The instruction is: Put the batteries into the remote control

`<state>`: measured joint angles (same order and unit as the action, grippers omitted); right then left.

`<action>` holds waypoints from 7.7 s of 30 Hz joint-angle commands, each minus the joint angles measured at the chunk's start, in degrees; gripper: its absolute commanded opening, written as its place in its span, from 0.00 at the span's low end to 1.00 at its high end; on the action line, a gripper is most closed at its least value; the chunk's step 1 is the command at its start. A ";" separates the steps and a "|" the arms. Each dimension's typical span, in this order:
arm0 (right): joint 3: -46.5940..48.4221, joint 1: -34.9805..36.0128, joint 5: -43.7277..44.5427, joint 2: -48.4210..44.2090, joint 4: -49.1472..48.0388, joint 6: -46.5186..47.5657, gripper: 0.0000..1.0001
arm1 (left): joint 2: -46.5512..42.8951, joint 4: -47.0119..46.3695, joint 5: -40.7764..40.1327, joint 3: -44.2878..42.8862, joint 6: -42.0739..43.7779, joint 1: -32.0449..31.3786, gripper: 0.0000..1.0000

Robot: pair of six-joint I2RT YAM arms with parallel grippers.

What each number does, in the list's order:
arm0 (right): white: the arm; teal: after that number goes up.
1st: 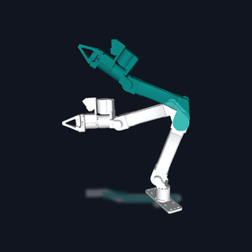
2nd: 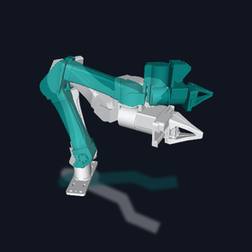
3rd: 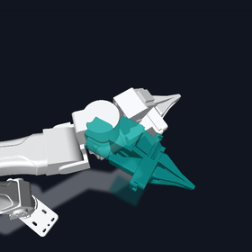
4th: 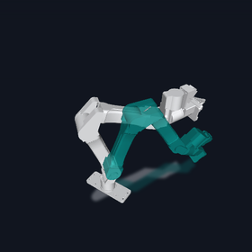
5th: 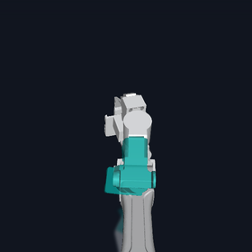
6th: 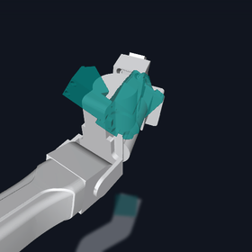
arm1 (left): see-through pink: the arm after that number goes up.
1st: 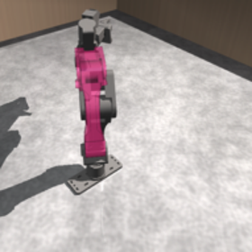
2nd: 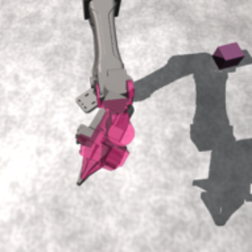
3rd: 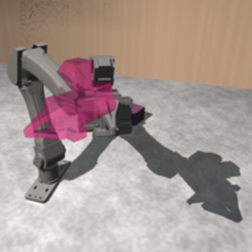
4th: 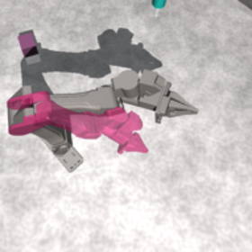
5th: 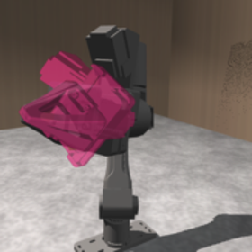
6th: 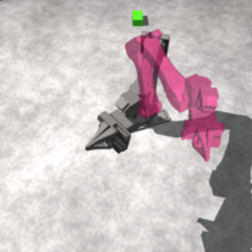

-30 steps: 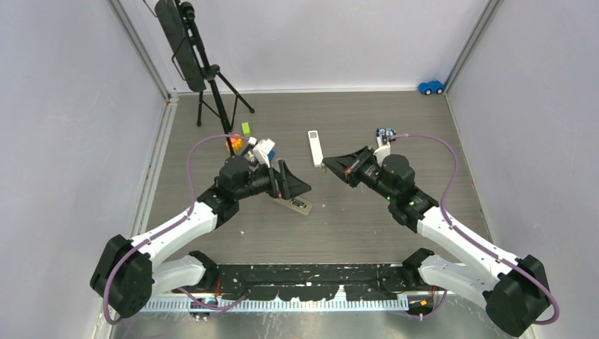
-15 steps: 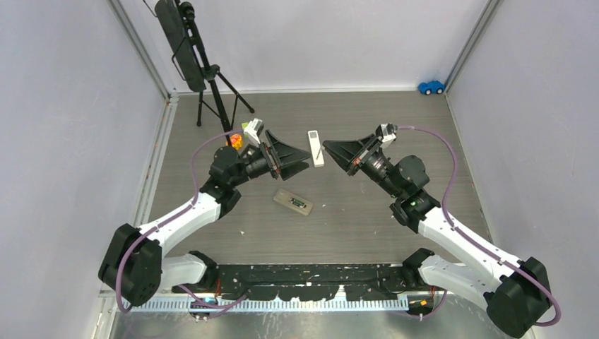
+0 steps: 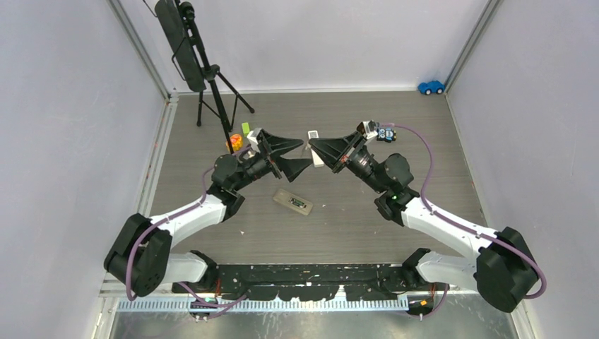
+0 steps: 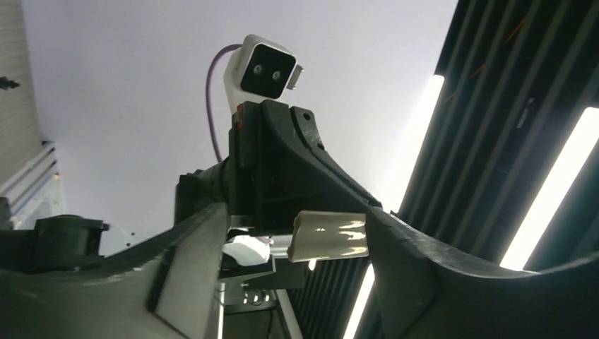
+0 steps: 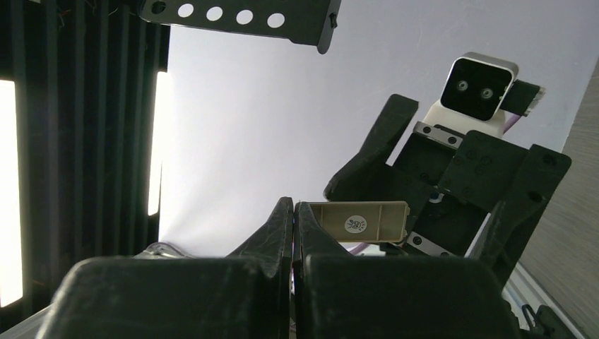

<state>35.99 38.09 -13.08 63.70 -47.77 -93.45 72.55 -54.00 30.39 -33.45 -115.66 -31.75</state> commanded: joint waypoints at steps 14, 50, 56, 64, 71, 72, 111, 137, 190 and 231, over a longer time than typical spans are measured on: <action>-1.49 1.40 1.34 0.06 -9.82 -2.08 0.00 | 1.13 -10.87 -4.01 0.03 -10.25 -0.16 0.35; -11.15 1.38 9.87 -5.69 -8.09 5.90 0.62 | 1.27 -8.86 -6.29 0.31 -2.26 0.29 0.00; -7.42 1.38 7.85 -16.16 15.42 17.31 0.67 | 1.03 2.53 -0.79 -3.67 9.84 0.71 0.00; 7.25 1.38 5.47 -16.37 54.07 26.95 0.70 | 1.08 13.36 6.43 -8.84 26.17 1.16 0.00; 4.04 1.37 3.96 -15.37 46.10 24.05 0.56 | 2.16 11.71 10.84 -10.14 29.54 1.25 0.00; 3.91 1.38 4.07 -15.41 45.57 24.09 0.53 | 2.15 11.80 11.09 -10.14 29.79 1.25 0.00; -1.19 15.11 20.67 21.23 23.82 17.06 0.00 | -1.65 61.09 -13.88 0.55 74.06 12.22 0.66; -2.44 11.51 16.83 25.79 23.18 17.59 0.00 | 7.25 50.39 -9.71 0.85 74.76 12.50 0.59; 8.07 10.96 15.69 25.46 43.54 24.81 0.18 | 9.70 50.39 -11.17 0.14 75.23 12.50 0.55; 12.58 12.36 18.58 25.55 52.99 26.03 0.31 | 11.36 51.09 -11.07 -0.30 77.05 12.50 0.56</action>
<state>47.42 50.15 4.78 89.25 7.92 -66.57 83.26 -3.62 20.29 -32.86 -40.62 -19.49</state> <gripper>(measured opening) 0.350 0.559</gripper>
